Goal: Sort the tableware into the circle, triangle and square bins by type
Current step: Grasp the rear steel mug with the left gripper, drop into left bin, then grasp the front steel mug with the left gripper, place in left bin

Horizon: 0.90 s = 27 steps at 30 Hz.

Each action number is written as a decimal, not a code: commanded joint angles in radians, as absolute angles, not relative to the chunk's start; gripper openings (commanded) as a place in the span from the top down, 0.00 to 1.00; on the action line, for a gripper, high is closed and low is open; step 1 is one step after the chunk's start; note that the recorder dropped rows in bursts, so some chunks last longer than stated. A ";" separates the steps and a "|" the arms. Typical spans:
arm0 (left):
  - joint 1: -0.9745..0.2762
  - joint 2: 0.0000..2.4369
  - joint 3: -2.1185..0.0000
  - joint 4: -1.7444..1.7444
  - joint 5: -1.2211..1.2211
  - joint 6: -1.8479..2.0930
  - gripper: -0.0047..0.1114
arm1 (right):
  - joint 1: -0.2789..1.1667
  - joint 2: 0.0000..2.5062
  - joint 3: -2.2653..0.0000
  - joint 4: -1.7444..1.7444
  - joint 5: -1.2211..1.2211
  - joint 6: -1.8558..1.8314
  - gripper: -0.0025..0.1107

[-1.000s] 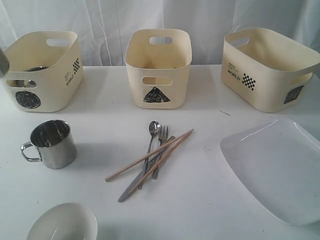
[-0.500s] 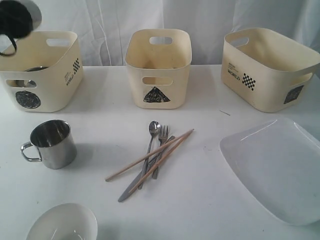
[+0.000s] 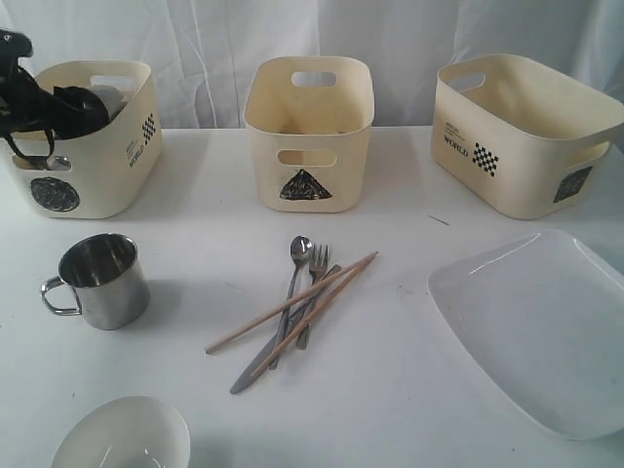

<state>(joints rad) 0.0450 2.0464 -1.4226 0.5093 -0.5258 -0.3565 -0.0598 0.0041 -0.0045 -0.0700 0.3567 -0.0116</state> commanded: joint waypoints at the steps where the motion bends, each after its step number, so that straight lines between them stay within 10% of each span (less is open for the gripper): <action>1: 0.047 1.945 -1.438 0.530 -0.402 -0.393 0.36 | -0.059 0.000 0.000 -0.078 0.342 -0.008 0.98; 9: 0.047 1.840 -1.445 0.516 -0.053 -0.397 0.52 | -0.059 0.000 0.000 -0.078 0.342 -0.008 0.98; 16: 0.047 1.832 -1.445 0.511 -0.074 -0.457 0.96 | -0.059 0.000 0.000 -0.078 0.342 -0.008 0.98; 22: 0.047 1.626 -1.442 0.440 0.417 -0.422 0.96 | -0.059 0.000 0.000 -0.078 0.342 -0.008 0.98; 27: 0.044 1.596 -1.328 -0.307 0.688 0.260 0.96 | -0.059 0.000 0.000 -0.078 0.342 -0.008 0.98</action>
